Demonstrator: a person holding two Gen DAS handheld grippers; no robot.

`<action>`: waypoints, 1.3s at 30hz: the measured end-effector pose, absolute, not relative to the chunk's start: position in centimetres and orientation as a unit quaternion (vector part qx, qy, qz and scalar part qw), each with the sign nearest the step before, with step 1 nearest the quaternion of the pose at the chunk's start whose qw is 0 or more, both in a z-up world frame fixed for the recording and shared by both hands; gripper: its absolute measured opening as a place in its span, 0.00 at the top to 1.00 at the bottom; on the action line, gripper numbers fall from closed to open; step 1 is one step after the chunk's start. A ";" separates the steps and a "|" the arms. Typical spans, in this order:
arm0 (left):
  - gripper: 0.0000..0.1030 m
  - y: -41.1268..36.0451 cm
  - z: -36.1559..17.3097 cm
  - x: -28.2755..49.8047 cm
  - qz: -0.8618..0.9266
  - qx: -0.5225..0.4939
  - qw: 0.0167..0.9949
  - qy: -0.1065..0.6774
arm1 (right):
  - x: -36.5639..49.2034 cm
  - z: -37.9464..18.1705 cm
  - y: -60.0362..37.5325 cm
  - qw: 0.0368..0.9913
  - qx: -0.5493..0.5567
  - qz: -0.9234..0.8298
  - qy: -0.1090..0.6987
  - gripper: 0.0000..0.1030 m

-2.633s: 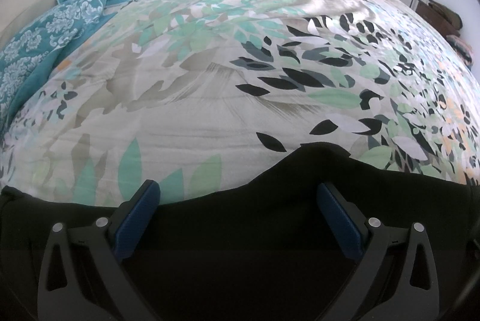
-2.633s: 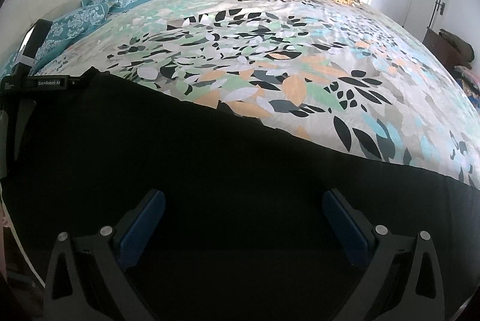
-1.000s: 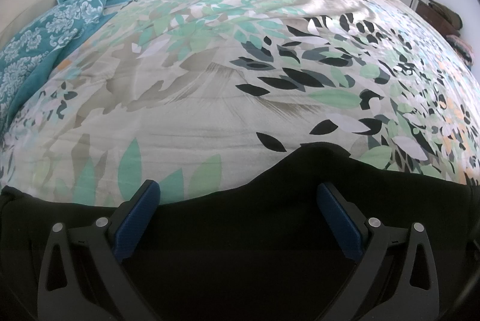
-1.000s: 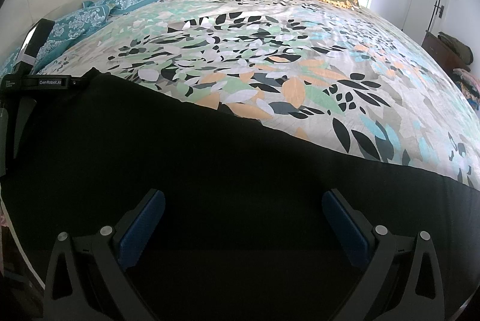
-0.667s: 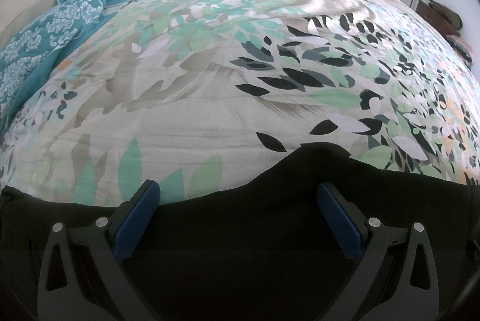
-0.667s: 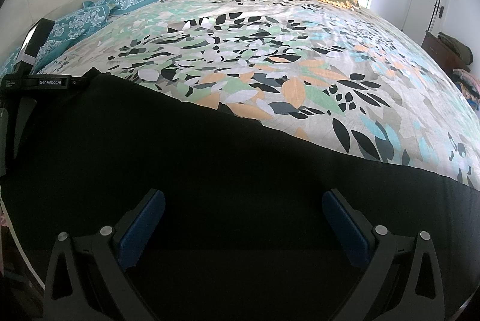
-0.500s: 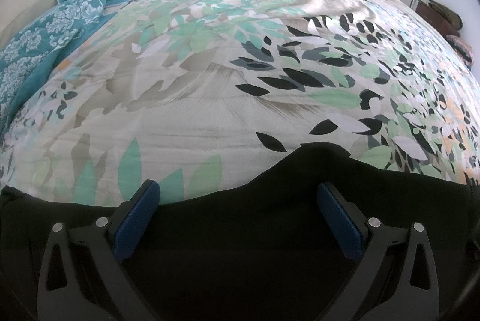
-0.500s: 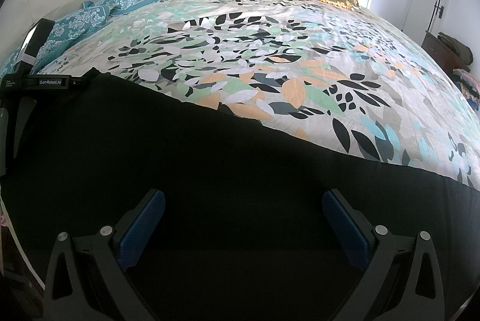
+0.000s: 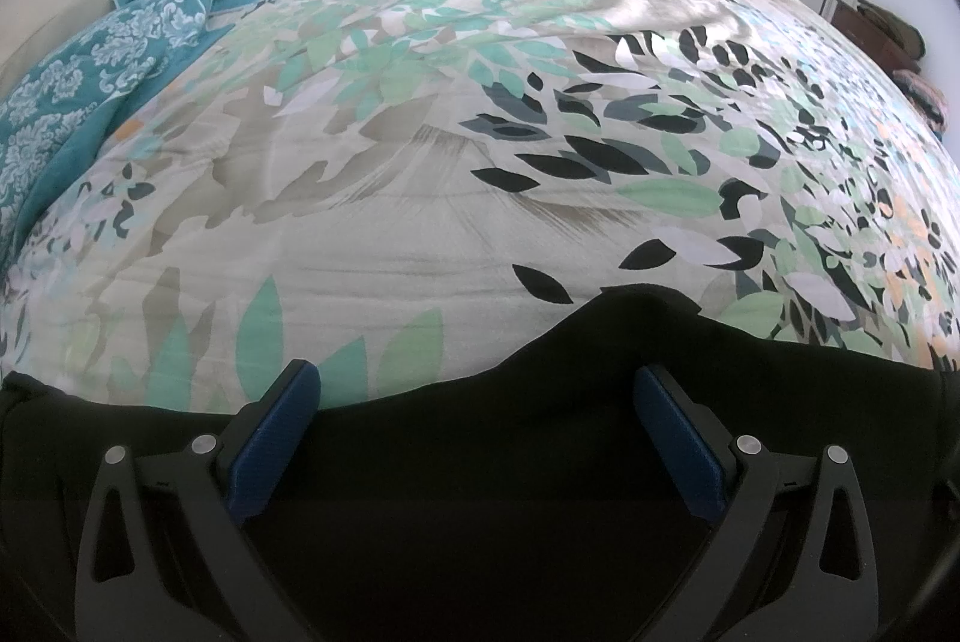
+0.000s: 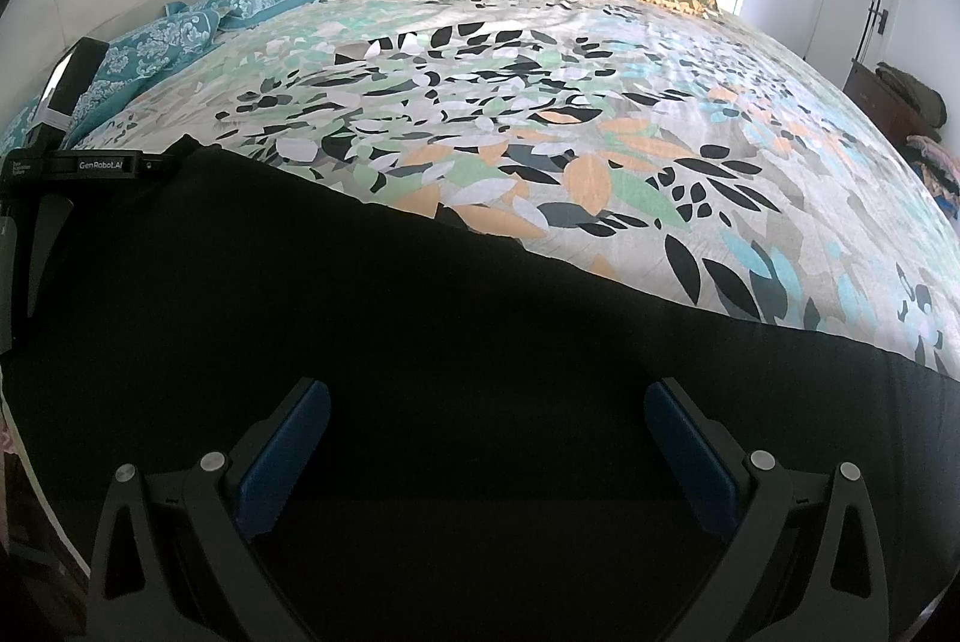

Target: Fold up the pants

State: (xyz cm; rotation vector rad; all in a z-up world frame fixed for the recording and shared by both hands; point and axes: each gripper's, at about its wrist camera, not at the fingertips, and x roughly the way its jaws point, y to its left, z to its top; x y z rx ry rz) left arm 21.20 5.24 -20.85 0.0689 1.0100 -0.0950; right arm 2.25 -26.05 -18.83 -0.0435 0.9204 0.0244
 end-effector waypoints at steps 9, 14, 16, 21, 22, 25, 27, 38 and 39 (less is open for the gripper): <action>0.00 5.3 -20.9 21.2 -0.045 0.033 0.873 0.484 | 2.4 -12.1 -32.4 0.902 0.076 -0.009 0.424 0.01; 0.00 5.3 -20.8 21.2 -0.045 0.033 0.873 0.484 | 0.1 -4.7 -48.1 0.913 0.102 -0.092 0.384 0.00; 0.00 5.2 -20.8 21.2 -0.045 0.033 0.873 0.484 | -1.8 -3.6 -55.6 0.901 0.111 -0.148 0.391 0.00; 0.00 5.3 -20.9 21.3 -0.045 0.033 0.873 0.484 | -5.6 -7.7 -69.8 0.819 0.262 -0.139 0.492 0.01; 0.00 5.3 -20.9 21.3 -0.045 0.033 0.873 0.484 | -6.4 -9.4 -71.3 0.799 0.292 -0.116 0.513 0.05; 0.00 5.2 -20.7 21.3 -0.046 0.032 0.873 0.484 | -7.3 -12.3 -71.6 0.786 0.300 -0.068 0.537 0.19; 0.00 5.2 -20.7 21.3 -0.046 0.032 0.873 0.484 | -7.1 -14.1 -70.7 0.783 0.302 -0.024 0.543 0.26; 0.00 5.3 -20.7 21.3 -0.046 0.032 0.873 0.485 | -6.7 -18.5 -67.3 0.744 0.328 0.107 0.572 0.51; 0.00 5.3 -20.7 21.4 -0.046 0.031 0.872 0.486 | -6.5 -18.8 -67.6 0.748 0.336 0.091 0.565 0.52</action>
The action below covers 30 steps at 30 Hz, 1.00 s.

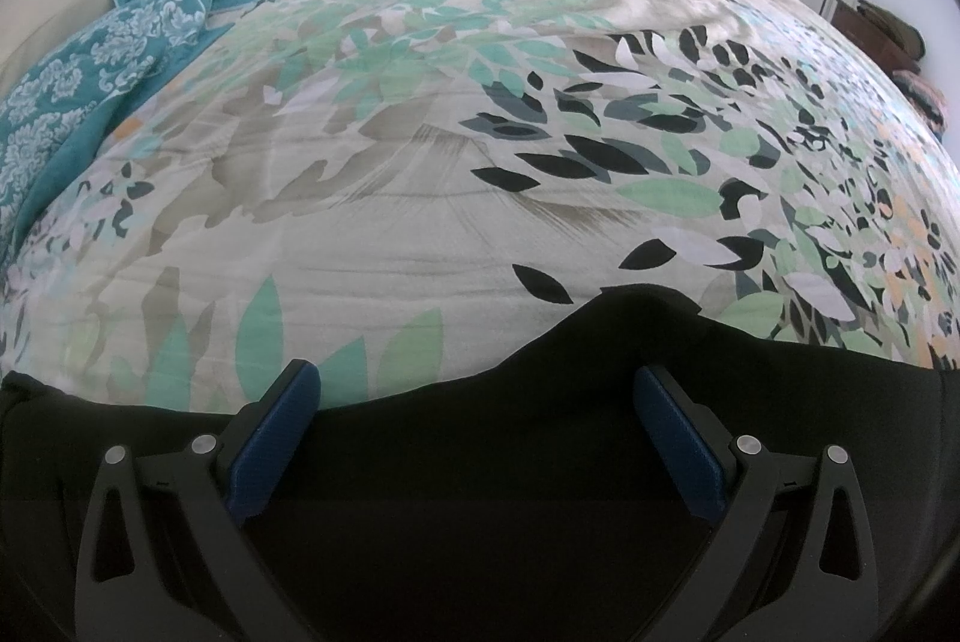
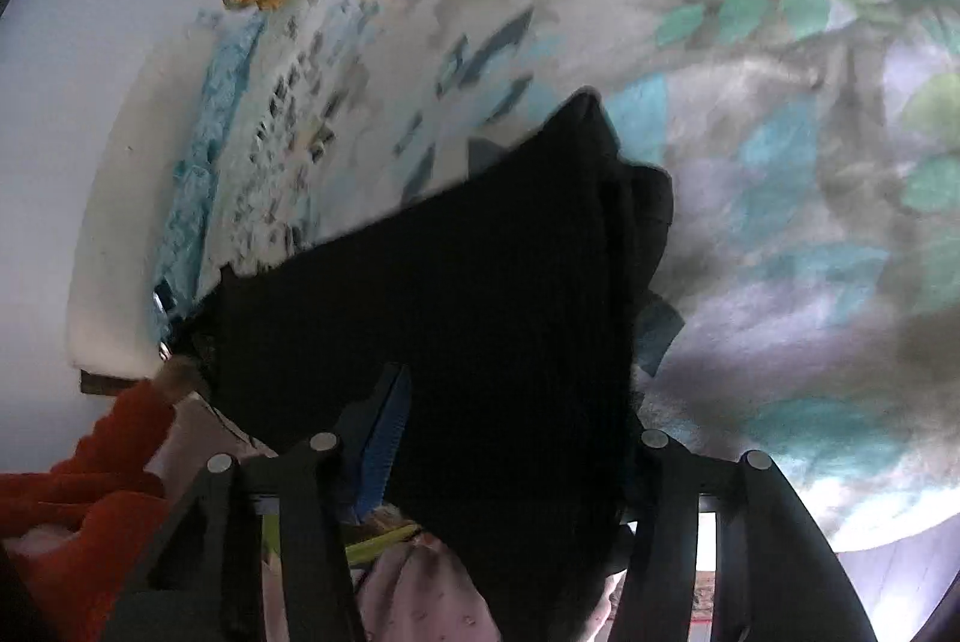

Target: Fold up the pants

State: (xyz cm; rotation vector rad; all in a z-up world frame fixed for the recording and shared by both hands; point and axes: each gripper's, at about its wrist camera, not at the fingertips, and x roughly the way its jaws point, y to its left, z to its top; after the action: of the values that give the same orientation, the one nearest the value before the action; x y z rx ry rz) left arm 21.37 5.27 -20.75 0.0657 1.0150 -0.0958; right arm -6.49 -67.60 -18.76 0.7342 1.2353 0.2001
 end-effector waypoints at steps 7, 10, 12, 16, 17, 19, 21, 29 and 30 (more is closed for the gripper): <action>0.01 5.0 -20.4 21.7 -0.051 0.037 0.846 0.530 | -6.4 -19.1 -67.0 0.739 0.400 0.070 0.538 0.90; 0.17 5.9 -18.8 21.1 -0.046 0.002 0.850 0.525 | -6.9 -16.0 -65.6 0.757 0.437 0.118 0.472 0.90; 0.20 6.9 -17.3 20.3 -0.055 -0.047 0.853 0.516 | -7.1 -13.5 -63.2 0.759 0.463 0.168 0.425 0.90; 0.19 9.4 -13.2 17.3 -0.098 -0.147 0.856 0.485 | -6.0 -10.9 -56.5 0.735 0.507 0.251 0.373 0.90; 0.17 10.0 -12.1 16.2 -0.103 -0.158 0.862 0.471 | -5.1 -10.7 -53.6 0.720 0.522 0.278 0.363 0.90; 0.09 10.9 -10.3 14.0 -0.101 -0.157 0.878 0.441 | -3.5 -10.8 -48.8 0.694 0.545 0.316 0.349 0.90; 0.08 12.0 -9.1 11.8 -0.094 -0.141 0.896 0.411 | -0.8 -11.8 -41.7 0.654 0.576 0.354 0.339 0.90; 0.08 15.5 -10.2 8.4 -0.070 -0.110 0.906 0.402 | 6.9 -15.6 -17.4 0.647 0.504 0.369 0.437 0.73; 0.08 16.2 -10.2 8.6 -0.074 -0.132 0.904 0.399 | 7.7 -16.3 -14.5 0.656 0.468 0.346 0.480 0.60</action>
State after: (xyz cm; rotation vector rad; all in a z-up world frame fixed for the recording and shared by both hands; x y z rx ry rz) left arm 8.60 16.21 -10.20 -0.2737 0.8235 -0.1535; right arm 7.66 -14.49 -16.30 1.0598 1.0878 0.7849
